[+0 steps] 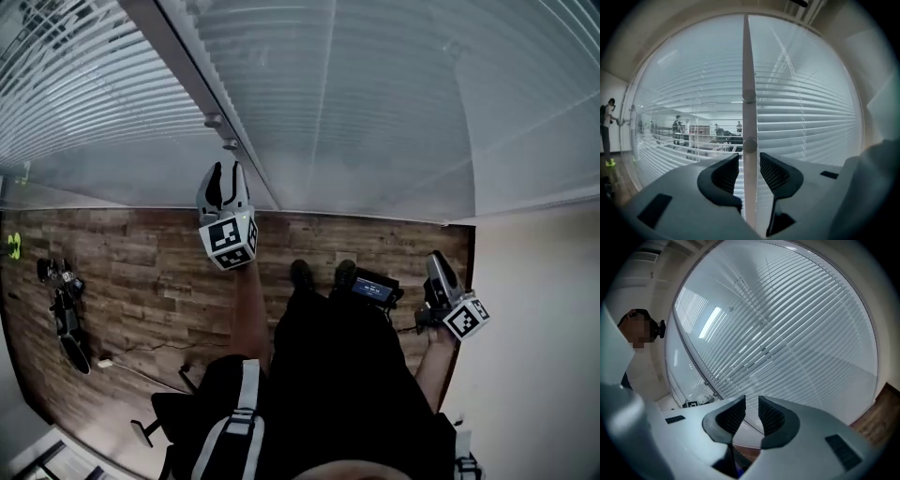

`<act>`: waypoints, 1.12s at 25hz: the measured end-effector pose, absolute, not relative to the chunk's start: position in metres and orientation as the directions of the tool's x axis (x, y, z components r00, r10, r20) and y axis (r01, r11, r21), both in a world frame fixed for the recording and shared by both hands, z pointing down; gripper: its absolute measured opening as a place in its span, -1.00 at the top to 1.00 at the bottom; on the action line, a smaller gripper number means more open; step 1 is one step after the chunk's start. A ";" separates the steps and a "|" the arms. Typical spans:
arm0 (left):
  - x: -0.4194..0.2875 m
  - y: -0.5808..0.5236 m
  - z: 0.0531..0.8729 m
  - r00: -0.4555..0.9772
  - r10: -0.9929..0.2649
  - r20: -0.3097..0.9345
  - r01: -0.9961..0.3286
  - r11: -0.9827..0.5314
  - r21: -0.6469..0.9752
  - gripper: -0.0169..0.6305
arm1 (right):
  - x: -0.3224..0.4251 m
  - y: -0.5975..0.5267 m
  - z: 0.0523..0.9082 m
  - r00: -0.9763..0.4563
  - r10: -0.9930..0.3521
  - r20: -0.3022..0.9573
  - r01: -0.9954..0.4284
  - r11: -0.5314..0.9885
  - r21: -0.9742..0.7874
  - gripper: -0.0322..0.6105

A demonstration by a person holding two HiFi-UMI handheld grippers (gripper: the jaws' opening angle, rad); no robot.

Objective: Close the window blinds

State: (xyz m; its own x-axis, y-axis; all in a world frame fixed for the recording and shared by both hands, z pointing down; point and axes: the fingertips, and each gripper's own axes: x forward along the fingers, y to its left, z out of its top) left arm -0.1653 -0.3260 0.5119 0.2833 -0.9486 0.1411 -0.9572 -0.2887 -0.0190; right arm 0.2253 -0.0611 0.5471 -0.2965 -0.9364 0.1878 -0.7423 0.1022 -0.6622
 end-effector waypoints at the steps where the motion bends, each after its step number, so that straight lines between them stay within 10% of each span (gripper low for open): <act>1: -0.166 -0.323 0.516 0.294 -0.946 0.135 -0.955 -0.295 0.009 0.52 | 0.227 -0.064 0.551 -0.300 -0.932 0.201 -0.744 0.097 -0.661 0.62; 14: -0.130 -0.095 0.456 0.293 -0.956 0.023 -0.946 -0.286 0.151 0.52 | 0.208 -0.033 0.491 -0.658 -0.735 0.165 -0.658 0.455 -0.600 0.62; 28: -0.194 0.107 0.424 0.029 -0.999 0.023 -0.987 -0.025 0.159 0.52 | 0.202 0.031 0.571 -0.793 -0.591 0.147 -0.487 0.471 -0.736 0.62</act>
